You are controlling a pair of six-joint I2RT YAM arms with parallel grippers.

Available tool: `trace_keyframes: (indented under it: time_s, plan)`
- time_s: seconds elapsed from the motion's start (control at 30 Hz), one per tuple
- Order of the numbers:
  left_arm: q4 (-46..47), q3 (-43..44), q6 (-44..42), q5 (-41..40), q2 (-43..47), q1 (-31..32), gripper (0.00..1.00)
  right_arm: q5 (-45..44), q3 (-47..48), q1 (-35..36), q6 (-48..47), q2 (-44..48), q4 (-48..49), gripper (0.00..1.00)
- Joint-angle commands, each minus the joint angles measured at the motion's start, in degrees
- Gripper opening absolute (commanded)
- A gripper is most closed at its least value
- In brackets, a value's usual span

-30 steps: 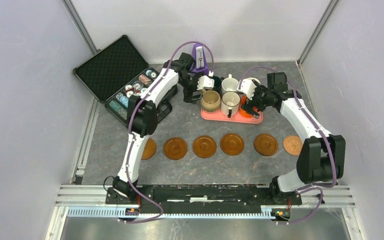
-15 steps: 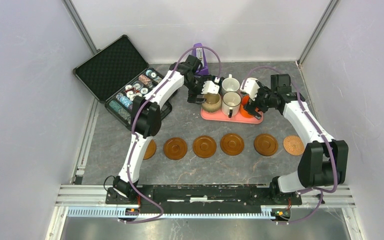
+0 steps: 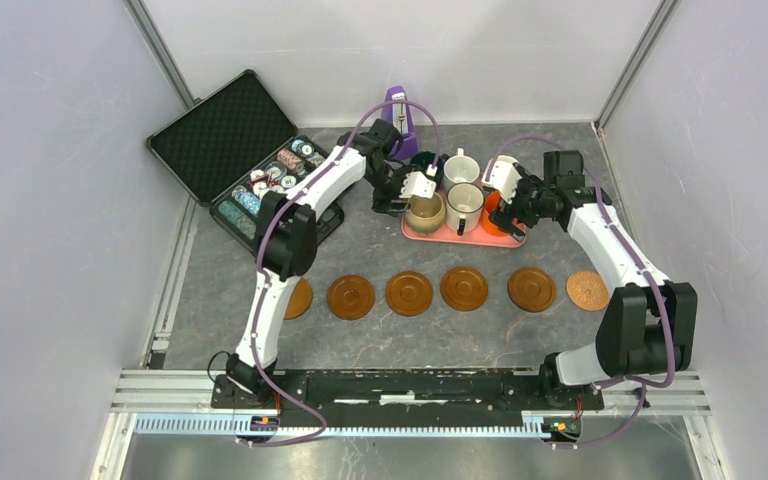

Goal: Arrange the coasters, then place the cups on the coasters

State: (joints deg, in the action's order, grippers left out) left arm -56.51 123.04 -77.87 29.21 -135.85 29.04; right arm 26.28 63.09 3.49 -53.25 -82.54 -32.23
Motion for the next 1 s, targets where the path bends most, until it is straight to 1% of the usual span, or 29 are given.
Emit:
trace_keyframes:
  time_s: [0.0,0.37,0.47,0.73,0.97]
  plan:
    - [-0.77,-1.49,-0.41,2.79,5.77,0.65,0.73,0.25,-0.42,-0.42,-0.84,1.88,0.23,0.91]
    - [-0.71,1.94,1.78,0.4,1.73,2.06,0.71,-0.15,-0.77,-0.53,-0.62,2.11,0.85,0.92]
    - [0.99,1.81,3.02,-0.56,0.49,2.08,0.68,-0.49,-0.58,-0.65,-0.69,2.1,0.8,0.92]
    - [1.05,1.76,1.59,-1.95,-0.67,2.08,0.62,-0.88,-0.82,-0.63,-0.65,2.38,1.58,0.92]
    - [1.05,1.76,0.26,-3.26,-1.51,2.08,0.49,-1.3,-0.94,-0.71,-0.36,2.61,1.98,0.92]
